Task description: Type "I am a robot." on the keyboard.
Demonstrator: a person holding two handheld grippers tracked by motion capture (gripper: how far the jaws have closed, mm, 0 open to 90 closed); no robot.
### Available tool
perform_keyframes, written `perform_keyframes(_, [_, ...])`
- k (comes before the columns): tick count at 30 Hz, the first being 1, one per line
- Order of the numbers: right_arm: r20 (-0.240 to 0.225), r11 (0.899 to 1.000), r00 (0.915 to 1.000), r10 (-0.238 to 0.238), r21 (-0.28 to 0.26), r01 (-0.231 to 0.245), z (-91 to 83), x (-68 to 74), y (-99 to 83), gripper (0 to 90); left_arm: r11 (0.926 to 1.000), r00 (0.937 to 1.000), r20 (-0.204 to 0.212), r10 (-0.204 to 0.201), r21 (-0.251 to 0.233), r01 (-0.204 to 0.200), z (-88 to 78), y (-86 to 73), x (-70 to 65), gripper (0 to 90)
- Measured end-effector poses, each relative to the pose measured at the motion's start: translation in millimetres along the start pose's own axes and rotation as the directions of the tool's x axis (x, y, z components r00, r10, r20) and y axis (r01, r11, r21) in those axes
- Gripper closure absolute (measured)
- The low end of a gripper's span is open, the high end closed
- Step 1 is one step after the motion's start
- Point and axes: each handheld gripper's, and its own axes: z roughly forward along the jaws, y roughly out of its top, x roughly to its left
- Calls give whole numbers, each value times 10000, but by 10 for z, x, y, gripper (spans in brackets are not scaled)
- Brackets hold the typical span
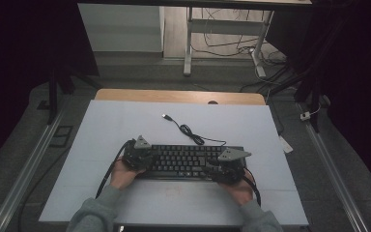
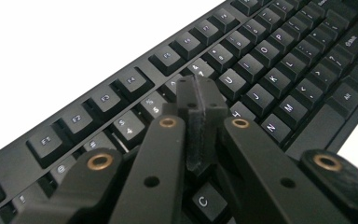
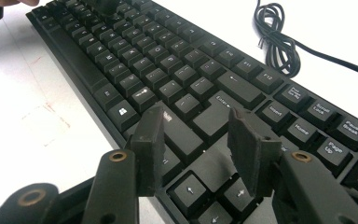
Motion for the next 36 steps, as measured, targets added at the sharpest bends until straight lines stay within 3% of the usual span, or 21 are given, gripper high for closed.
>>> perform_keyframes(19, [82, 10000, 10000, 24, -46, -23, -24, -14, -19, 562, 9993, 9999, -127, 15, 364, -10, 87, 2, -7, 885])
perform_keyframes(29, [53, 9999, 10000, 27, -97, -27, -28, -11, -18, 563, 10000, 10000, -75, 7, -25, -7, 7, 11, -9, 880])
perform_keyframes(36, [49, 10000, 10000, 18, -86, -18, -27, -12, -18, 561, 9995, 9999, -120, -100, -310, 96, -108, 8, -7, 624])
